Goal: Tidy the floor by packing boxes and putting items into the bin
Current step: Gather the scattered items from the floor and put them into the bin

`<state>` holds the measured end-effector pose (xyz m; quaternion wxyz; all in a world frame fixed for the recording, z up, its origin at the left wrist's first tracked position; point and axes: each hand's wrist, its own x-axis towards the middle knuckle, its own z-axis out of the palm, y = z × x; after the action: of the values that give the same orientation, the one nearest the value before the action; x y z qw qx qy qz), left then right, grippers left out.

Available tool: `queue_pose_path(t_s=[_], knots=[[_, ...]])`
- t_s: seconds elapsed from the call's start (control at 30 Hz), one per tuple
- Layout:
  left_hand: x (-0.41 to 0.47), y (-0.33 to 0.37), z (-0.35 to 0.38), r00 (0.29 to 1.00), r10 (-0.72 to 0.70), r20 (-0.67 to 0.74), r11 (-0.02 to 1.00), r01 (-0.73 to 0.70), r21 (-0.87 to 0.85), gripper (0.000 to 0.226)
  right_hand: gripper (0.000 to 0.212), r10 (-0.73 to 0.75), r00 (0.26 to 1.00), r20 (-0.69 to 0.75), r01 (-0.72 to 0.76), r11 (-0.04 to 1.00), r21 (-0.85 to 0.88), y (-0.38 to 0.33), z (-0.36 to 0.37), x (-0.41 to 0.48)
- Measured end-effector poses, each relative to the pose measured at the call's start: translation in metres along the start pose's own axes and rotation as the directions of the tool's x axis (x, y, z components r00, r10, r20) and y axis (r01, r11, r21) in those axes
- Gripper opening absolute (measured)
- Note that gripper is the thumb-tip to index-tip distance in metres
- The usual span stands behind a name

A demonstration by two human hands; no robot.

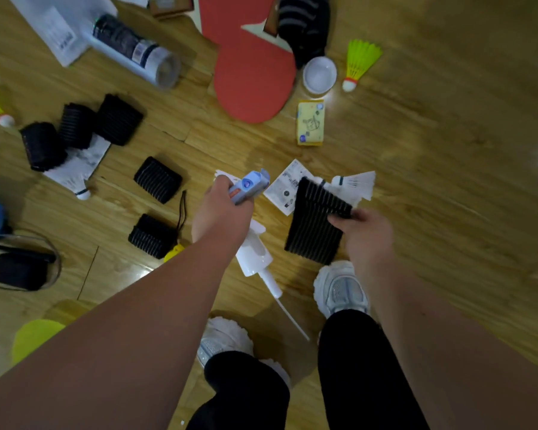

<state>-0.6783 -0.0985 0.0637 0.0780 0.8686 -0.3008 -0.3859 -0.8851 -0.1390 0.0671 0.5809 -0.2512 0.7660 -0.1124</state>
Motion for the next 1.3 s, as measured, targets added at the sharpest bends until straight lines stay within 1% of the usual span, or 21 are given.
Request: queue_pose_path(t_s=[0.07, 0.1, 0.13, 0.17, 0.27, 0.3, 0.37, 0.4, 0.43, 0.5, 0.63, 0.73, 0.8, 0.83, 0.9, 1.0, 1.07, 1.1, 1.17, 1.23, 1.3], knots=[[0.002, 0.006, 0.004, 1.0, -0.001, -0.023, 1.0, 0.001, 0.008, 0.014, 0.016, -0.094, 0.995, 0.044, 0.102, 0.962, -0.254, 0.0, -0.012, 0.012], [0.004, 0.008, 0.007, 0.999, -0.001, -0.034, 1.0, 0.002, 0.011, 0.015, 0.01, -0.13, 0.99, 0.062, 0.144, 0.909, -0.392, 0.0, -0.017, 0.019], [0.006, 0.01, 0.01, 0.999, -0.002, -0.039, 1.0, 0.002, 0.009, 0.015, 0.012, -0.147, 0.987, 0.066, 0.16, 0.854, -0.495, -0.002, -0.022, 0.026], [0.009, 0.011, 0.014, 0.999, 0.0, -0.042, 1.0, 0.0, 0.003, 0.015, 0.019, -0.146, 0.987, 0.068, 0.16, 0.833, -0.53, -0.003, -0.028, 0.035], [0.018, 0.011, 0.023, 0.999, 0.02, -0.045, 1.0, -0.02, 0.0, 0.015, 0.017, -0.115, 0.986, 0.124, 0.159, 0.88, -0.447, -0.013, -0.037, 0.058], [0.02, 0.011, 0.027, 0.999, 0.029, -0.046, 1.0, -0.029, 0.004, 0.016, 0.018, -0.147, 0.977, 0.156, 0.205, 0.857, -0.473, -0.016, -0.038, 0.066], [0.024, 0.011, 0.032, 0.998, 0.04, -0.052, 0.999, -0.039, 0.013, 0.016, 0.022, -0.243, 0.955, 0.169, 0.295, 0.735, -0.61, -0.018, -0.037, 0.082], [0.026, 0.011, 0.034, 0.998, 0.044, -0.054, 0.999, -0.043, 0.013, 0.017, 0.026, -0.278, 0.948, 0.153, 0.308, 0.688, -0.658, -0.019, -0.034, 0.087], [0.028, 0.011, 0.036, 0.997, 0.049, -0.052, 0.999, -0.049, 0.005, 0.017, 0.031, -0.294, 0.945, 0.142, 0.312, 0.686, -0.657, -0.02, -0.031, 0.093], [0.034, 0.012, 0.041, 0.997, 0.058, -0.043, 0.998, -0.059, -0.021, 0.019, 0.037, -0.291, 0.948, 0.127, 0.305, 0.728, -0.614, -0.023, -0.025, 0.104], [0.05, 0.016, 0.048, 0.996, 0.077, -0.042, 0.994, -0.08, -0.071, 0.022, 0.036, -0.35, 0.925, 0.147, 0.361, 0.691, -0.626, -0.034, -0.014, 0.13], [0.062, 0.017, 0.048, 0.997, 0.074, -0.037, 0.988, -0.079, -0.13, 0.023, 0.025, -0.341, 0.922, 0.183, 0.386, 0.77, -0.508, -0.045, -0.005, 0.138], [0.066, 0.018, 0.046, 0.997, 0.064, -0.032, 0.986, -0.068, -0.154, 0.022, 0.013, -0.36, 0.91, 0.206, 0.415, 0.779, -0.47, -0.052, 0.001, 0.135], [0.067, 0.019, 0.045, 0.997, 0.056, -0.043, 0.986, -0.062, -0.155, 0.022, 0.017, -0.364, 0.906, 0.216, 0.423, 0.786, -0.45, -0.055, 0.003, 0.132], [0.063, 0.023, 0.039, 0.997, 0.032, -0.076, 0.989, -0.043, -0.145, 0.022, 0.026, -0.34, 0.919, 0.198, 0.391, 0.841, -0.373, -0.058, 0.005, 0.121], [0.045, 0.033, 0.024, 0.995, 0.0, -0.096, 0.988, -0.015, -0.154, 0.023, 0.029, -0.309, 0.941, 0.139, 0.332, 0.923, -0.194, -0.06, 0.0, 0.087], [0.028, 0.047, 0.01, 0.993, -0.011, -0.119, 0.989, -0.007, -0.148, 0.022, 0.027, -0.338, 0.937, 0.093, 0.347, 0.931, -0.114, -0.067, -0.008, 0.055], [0.017, 0.055, 0.001, 0.991, -0.004, -0.132, 0.992, -0.013, -0.127, 0.022, 0.026, -0.362, 0.931, 0.05, 0.365, 0.925, -0.107, -0.073, -0.015, 0.036], [-0.007, 0.073, -0.017, 0.987, 0.055, -0.148, 0.996, -0.064, -0.058, 0.023, 0.026, -0.418, 0.908, -0.024, 0.415, 0.906, -0.085, -0.084, -0.03, -0.001], [-0.033, 0.091, -0.034, 0.978, 0.156, -0.138, 0.988, -0.155, 0.018, 0.021, 0.031, -0.477, 0.878, -0.046, 0.474, 0.878, -0.063, -0.096, -0.048, -0.042], [-0.06, 0.112, -0.05, 0.962, 0.247, -0.113, 0.968, -0.24, 0.067, 0.02, 0.03, -0.533, 0.843, -0.071, 0.523, 0.844, -0.121, -0.108, -0.069, -0.085]])
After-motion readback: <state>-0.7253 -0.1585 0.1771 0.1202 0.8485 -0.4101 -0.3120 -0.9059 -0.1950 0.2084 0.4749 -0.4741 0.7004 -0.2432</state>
